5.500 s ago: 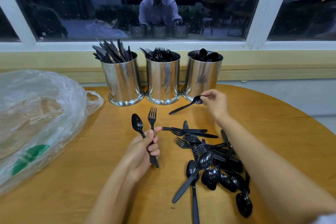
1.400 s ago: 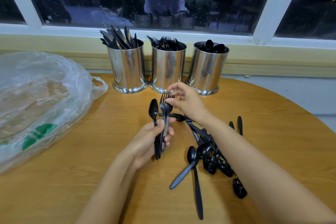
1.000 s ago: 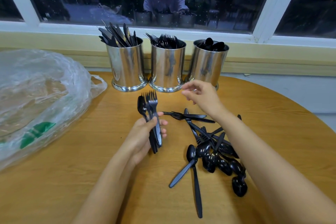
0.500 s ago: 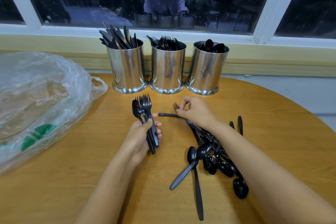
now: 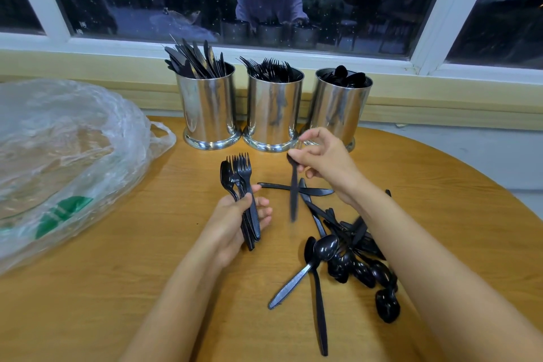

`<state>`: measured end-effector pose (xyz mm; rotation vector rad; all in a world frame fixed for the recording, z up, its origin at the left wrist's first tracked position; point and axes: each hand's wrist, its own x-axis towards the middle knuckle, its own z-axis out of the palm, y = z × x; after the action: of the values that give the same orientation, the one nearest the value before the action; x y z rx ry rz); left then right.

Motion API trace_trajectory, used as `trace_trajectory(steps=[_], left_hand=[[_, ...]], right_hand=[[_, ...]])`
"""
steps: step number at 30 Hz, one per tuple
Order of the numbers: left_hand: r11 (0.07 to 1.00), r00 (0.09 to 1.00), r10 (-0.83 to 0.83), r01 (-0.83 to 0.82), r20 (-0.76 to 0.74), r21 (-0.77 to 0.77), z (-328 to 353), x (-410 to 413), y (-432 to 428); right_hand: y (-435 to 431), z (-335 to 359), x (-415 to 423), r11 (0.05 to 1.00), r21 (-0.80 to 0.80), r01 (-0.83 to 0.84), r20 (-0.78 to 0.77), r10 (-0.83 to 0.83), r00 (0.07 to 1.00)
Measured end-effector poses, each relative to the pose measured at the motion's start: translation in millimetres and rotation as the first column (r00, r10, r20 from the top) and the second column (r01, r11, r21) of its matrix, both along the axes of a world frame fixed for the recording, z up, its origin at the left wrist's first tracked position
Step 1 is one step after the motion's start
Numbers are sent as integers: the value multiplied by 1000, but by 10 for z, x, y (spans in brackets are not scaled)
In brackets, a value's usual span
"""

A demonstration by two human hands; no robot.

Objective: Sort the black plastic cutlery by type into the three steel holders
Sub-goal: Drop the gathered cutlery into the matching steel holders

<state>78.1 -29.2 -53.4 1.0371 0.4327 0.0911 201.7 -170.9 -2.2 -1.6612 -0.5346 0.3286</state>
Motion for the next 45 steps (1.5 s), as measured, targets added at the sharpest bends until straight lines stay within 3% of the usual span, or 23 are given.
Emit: trace_trajectory(steps=[4,9,15,23,26,31,33,36,39,42,45], left_hand=[[998,998,-55,55,24,4,11,-7,-38],[982,983,-178,173,56,75,33,-46,-52],[971,968,-230,236,98,-47,34,-36,-22],[919,931,-344,361,126,-157,78,-76,-31],[915,921,-366,382,133,-129,75,-90,-46],[928,940,-337,322,51,187,67,-88,-53],[913,935,-351,328,56,242,75,-97,-58],[952,954,-277,257,112,169,80,-99,-36],[993,983,-116,111,140,47,67,-63,53],[1000,992,8,-9,127,1,51,-33,129],[999,993,46,-44,112,-21,40,-23,136]], right_hand=[[214,-11,-82,984,-140,-108,86,121,989],[395,-87,-57,968,-251,-27,303,105,947],[363,-97,-81,977,-185,-110,109,132,985],[207,-91,-77,942,-166,-292,-38,290,956],[202,-84,-90,941,-201,-273,11,281,960],[239,-51,-117,932,-298,-205,230,278,933],[263,-48,-127,929,-301,-217,284,305,909],[265,-13,-97,952,-223,-210,261,266,928],[148,12,40,987,-149,-55,246,90,965],[-49,-107,243,944,-293,151,321,-51,946],[-251,-323,391,825,-527,203,329,-22,944]])
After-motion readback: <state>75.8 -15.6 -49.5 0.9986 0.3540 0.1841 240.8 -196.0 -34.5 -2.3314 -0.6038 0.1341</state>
